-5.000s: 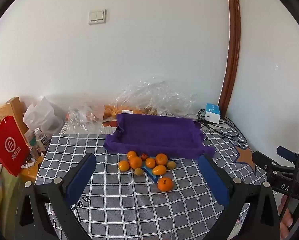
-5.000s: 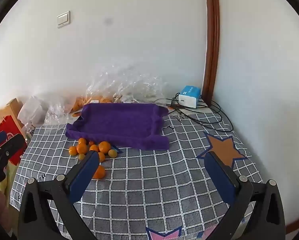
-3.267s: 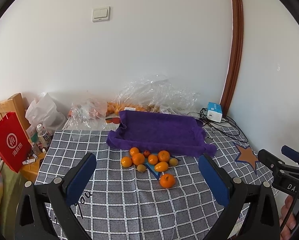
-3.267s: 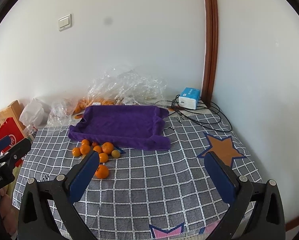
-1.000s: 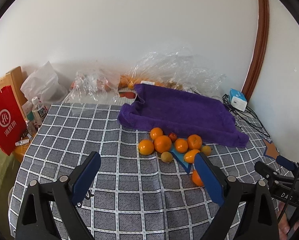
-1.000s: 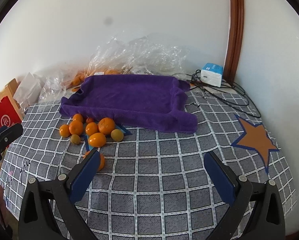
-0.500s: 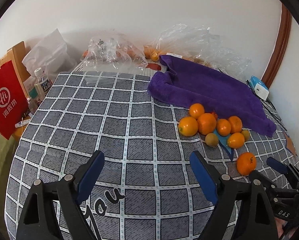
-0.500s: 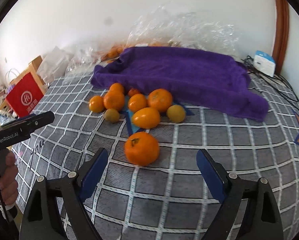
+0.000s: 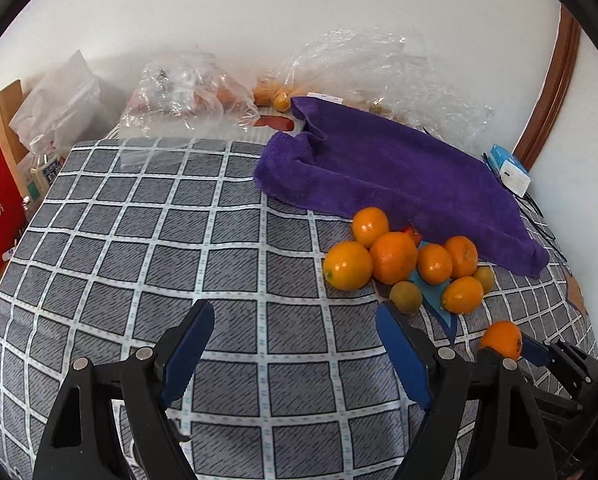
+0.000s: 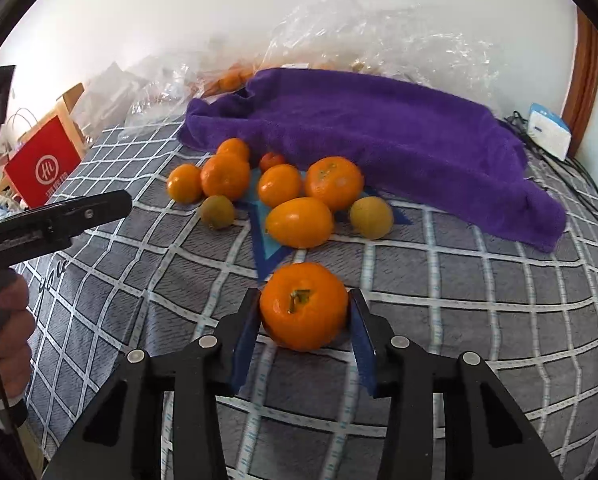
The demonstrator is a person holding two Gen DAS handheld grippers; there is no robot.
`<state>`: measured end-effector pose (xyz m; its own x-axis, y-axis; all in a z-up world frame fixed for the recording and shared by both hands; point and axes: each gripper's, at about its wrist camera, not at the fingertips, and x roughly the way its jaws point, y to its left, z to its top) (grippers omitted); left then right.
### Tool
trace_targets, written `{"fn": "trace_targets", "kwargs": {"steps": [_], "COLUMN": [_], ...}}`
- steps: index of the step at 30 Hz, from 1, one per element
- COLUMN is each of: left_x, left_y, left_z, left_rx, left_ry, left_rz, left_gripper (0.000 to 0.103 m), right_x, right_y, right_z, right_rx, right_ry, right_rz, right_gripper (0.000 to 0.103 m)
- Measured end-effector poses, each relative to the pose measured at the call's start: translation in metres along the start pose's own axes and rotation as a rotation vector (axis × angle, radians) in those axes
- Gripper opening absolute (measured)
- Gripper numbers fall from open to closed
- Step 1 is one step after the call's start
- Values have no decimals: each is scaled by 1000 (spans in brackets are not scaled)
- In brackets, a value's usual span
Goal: Organize fruits
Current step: 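Close the right gripper on a large orange while the left gripper grasps another orange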
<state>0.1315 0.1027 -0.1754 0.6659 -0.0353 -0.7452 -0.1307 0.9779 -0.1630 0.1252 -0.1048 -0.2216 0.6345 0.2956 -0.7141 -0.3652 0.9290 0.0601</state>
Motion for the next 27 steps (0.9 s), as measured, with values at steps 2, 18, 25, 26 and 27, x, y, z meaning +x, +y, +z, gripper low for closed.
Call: {"fn": "trace_targets", "kwargs": {"steps": [2,18,25,26,27], "left_x": [8,49,50,48,46], "left_y": [-5,-15,-23,-24,-24], "left_z": [7,15,9,8,8], "left_rx": [3,-17,24,28,26], "left_ry": [8,18,8,2,-8], "left_rz": [-3,-88,-139,-137,-137], "left_gripper": [81,55,34,34,34], "right_x": [-6,4,8,7,7], "right_y": [-10,-59,-49,-51,-52], "right_z": [1,8,0,0,-1], "right_rx": [1,74,28,32,39], "right_ry": [-18,8,3,2,0], "right_rz": [-25,8,-44,-40,-35], "right_gripper": [43,46,42,42,42]}}
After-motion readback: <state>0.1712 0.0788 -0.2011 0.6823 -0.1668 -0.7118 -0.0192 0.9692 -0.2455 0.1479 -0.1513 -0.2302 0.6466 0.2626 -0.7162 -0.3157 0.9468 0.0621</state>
